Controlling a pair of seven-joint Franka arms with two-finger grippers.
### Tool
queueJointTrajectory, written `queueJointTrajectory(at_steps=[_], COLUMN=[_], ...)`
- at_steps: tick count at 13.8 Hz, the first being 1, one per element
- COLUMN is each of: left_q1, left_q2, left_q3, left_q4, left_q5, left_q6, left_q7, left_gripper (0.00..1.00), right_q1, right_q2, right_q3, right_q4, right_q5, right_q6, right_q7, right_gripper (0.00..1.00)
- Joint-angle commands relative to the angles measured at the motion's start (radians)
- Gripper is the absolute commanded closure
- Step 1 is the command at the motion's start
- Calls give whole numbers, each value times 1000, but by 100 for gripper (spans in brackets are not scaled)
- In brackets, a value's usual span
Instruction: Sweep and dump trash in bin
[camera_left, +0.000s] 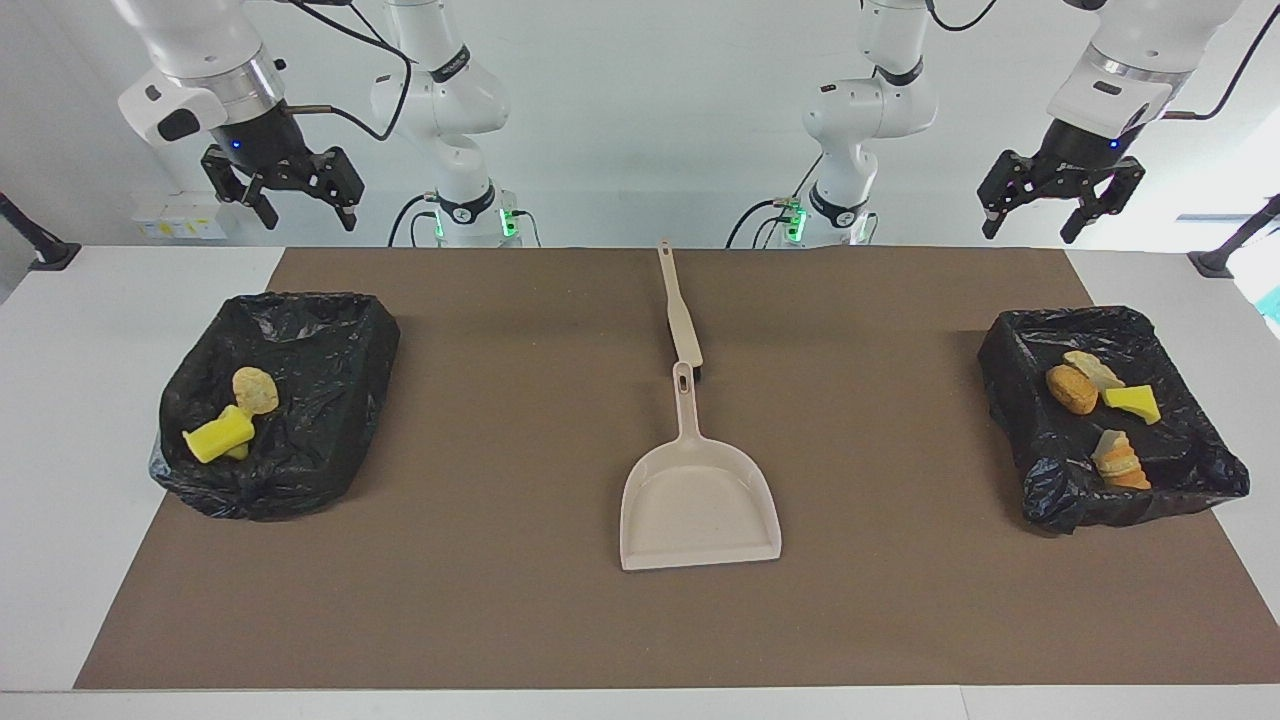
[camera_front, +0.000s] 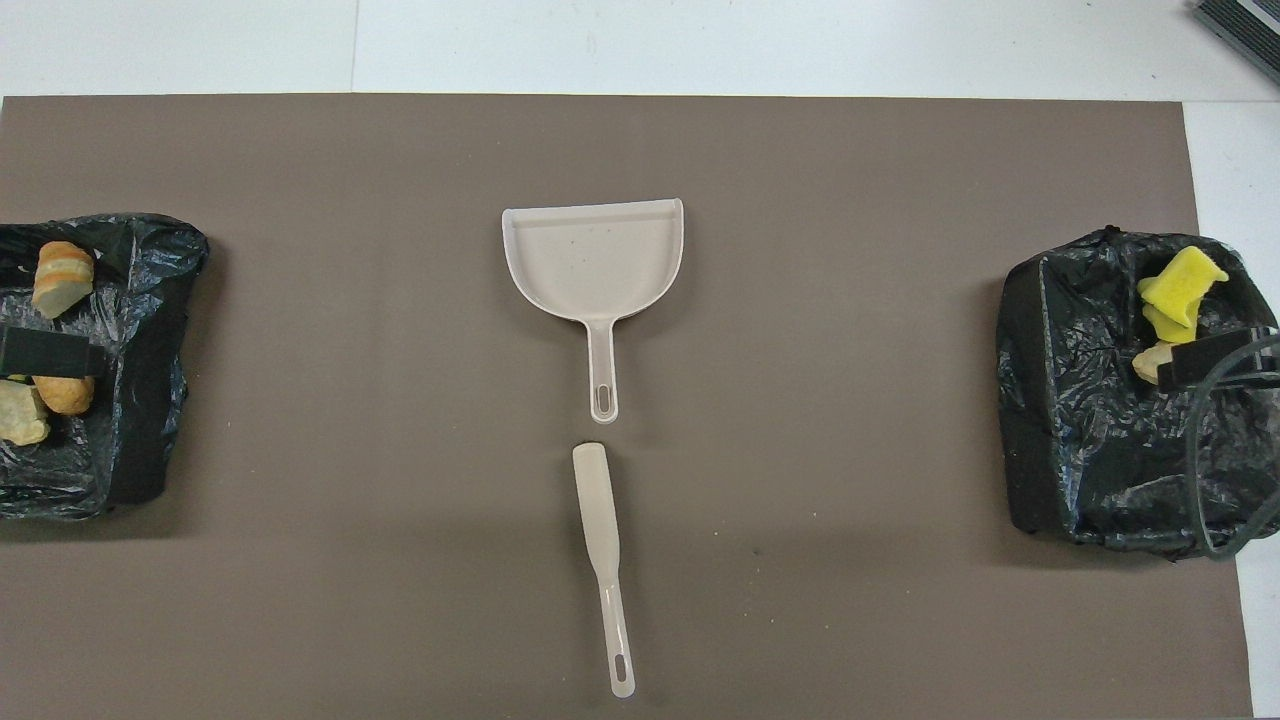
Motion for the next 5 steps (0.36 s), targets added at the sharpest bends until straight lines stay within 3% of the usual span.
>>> queueJointTrajectory(at_steps=[1, 5], left_q1=[5, 5], left_q2=[-22, -22], left_q3=[2, 2], left_q4=[-14, -16], left_q5=[-13, -13], left_q6=[-10, -13], left_q7=[-9, -6], left_gripper=[0, 0], right_q1=[-1, -1], right_q2=[-5, -5], right_q3=[-4, -4], right_q4=[2, 2], right_q5=[17, 17], right_q6=[1, 1], right_q7=[10, 10], right_gripper=[0, 0])
